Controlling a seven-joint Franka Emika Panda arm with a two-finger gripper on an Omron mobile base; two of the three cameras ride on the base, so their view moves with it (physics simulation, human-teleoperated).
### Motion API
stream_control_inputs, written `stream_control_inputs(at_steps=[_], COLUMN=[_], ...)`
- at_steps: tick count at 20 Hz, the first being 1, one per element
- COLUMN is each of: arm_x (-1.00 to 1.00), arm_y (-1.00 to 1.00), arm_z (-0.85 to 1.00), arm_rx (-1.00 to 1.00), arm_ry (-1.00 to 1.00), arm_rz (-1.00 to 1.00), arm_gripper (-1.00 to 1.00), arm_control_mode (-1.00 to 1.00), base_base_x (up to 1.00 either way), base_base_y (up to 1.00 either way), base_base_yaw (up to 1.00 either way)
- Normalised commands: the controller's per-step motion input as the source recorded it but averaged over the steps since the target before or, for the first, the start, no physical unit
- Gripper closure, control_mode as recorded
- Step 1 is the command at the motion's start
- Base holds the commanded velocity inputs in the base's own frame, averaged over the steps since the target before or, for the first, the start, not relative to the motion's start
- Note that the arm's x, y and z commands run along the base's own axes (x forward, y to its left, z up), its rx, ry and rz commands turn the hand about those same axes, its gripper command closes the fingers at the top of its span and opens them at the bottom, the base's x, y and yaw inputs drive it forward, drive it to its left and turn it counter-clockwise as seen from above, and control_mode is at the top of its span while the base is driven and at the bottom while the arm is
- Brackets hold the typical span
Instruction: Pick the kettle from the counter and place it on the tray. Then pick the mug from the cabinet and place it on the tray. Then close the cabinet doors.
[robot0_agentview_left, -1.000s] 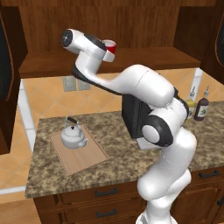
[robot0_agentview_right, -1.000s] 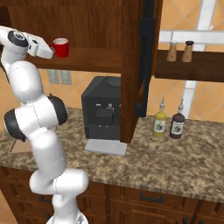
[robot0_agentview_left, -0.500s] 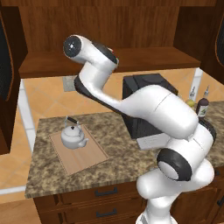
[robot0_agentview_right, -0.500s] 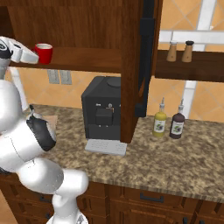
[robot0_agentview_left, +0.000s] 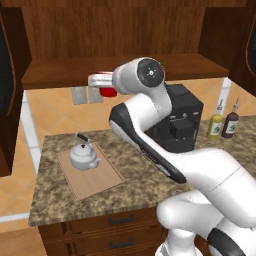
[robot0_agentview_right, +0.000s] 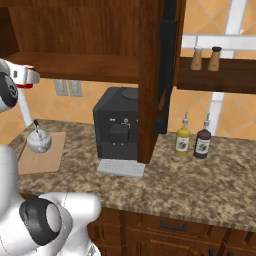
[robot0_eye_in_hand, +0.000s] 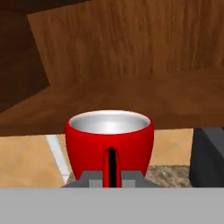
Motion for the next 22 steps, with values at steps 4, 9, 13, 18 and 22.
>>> stream_control_inputs(at_steps=[4,9,13,18,22], arm_x=[-0.83,-0.11,0.0,0.0,0.0], arm_y=[0.0,0.08,0.15,0.1,0.02], arm_z=[-0.48,-0.51,-0.36,-0.62,-0.74], arm_rx=[-0.04,-0.01,-0.05,-0.06,0.0], arm_ry=[0.02,0.1,0.03,0.01,0.1], arm_rz=[0.85,0.49,0.02,0.0,0.05], arm_gripper=[1.0,1.0,1.0,1.0,1.0], arm_control_mode=[-1.0,-1.0,-1.0,-1.0,-1.0], base_base_x=[0.0,0.0,0.0,0.0,0.0], base_base_y=[0.0,0.0,0.0,0.0,0.0], base_base_yaw=[0.0,0.0,0.0,0.0,0.0])
